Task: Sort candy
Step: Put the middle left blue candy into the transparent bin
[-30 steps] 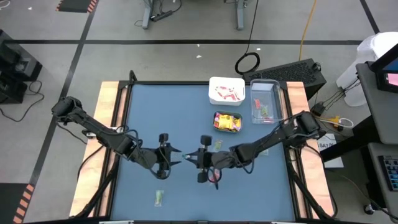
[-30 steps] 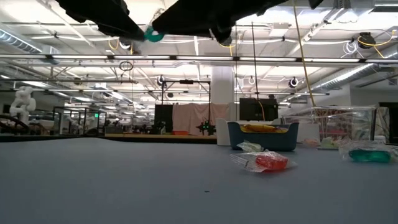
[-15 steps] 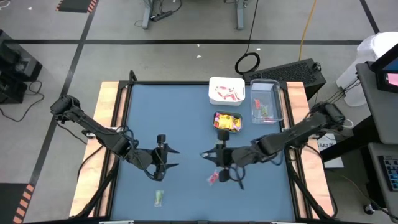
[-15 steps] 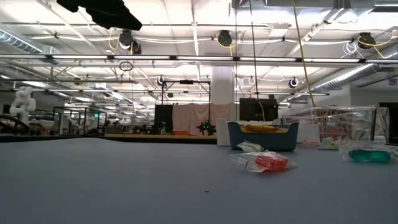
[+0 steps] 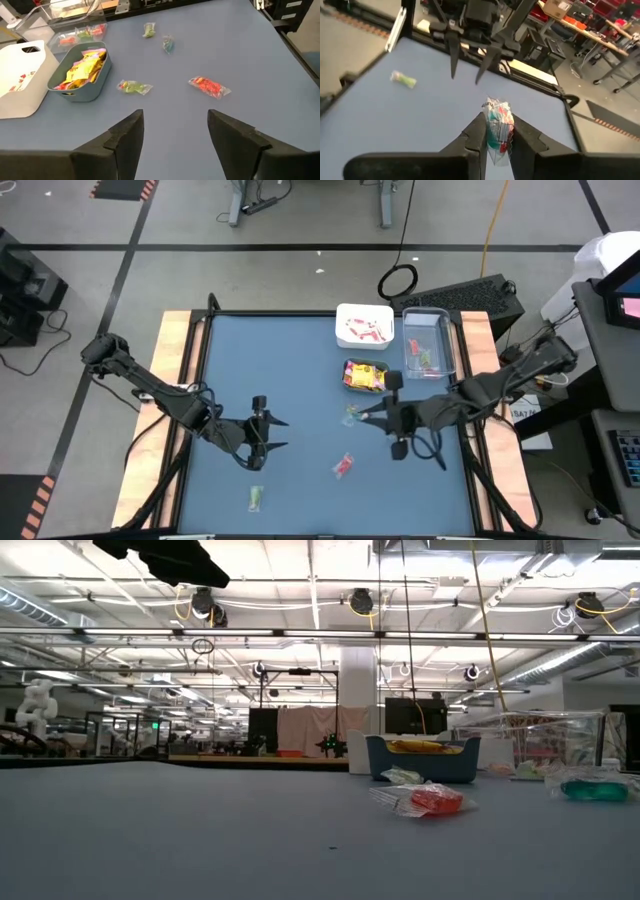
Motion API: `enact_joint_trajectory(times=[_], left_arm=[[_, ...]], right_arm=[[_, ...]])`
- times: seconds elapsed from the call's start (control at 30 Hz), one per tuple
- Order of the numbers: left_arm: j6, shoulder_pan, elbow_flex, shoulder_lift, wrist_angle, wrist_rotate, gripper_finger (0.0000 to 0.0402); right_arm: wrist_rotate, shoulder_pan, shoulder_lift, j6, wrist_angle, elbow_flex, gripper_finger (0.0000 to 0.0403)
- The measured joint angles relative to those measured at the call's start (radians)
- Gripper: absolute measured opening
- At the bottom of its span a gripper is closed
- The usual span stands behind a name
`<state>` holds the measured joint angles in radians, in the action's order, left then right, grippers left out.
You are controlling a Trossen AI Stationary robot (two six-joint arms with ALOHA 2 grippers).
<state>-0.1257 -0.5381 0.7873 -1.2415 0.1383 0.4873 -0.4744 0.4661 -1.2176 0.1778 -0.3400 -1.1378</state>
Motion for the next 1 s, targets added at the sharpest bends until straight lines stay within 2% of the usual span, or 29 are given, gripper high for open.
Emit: enact_joint_trajectory(times=[0.17, 0.47, 0.83, 1.0], left_arm=[[0.000, 0.000, 0.000, 0.000, -0.002, 0.000, 0.0225], [0.000, 0.001, 0.000, 0.000, -0.003, 0.000, 0.0225], [0.000, 0.001, 0.000, 0.000, -0.003, 0.000, 0.0225], [0.000, 0.001, 0.000, 0.000, -0.003, 0.000, 0.0225]], right_arm=[[-0.001, 0.000, 0.047, 0.077, -0.083, 0.000, 0.0054], [-0.001, 0.000, 0.059, 0.555, -0.085, 0.000, 0.0054], [-0.001, 0.000, 0.059, 0.948, -0.084, 0.000, 0.0054], [-0.001, 0.000, 0.059, 1.030, -0.084, 0.000, 0.0054]])
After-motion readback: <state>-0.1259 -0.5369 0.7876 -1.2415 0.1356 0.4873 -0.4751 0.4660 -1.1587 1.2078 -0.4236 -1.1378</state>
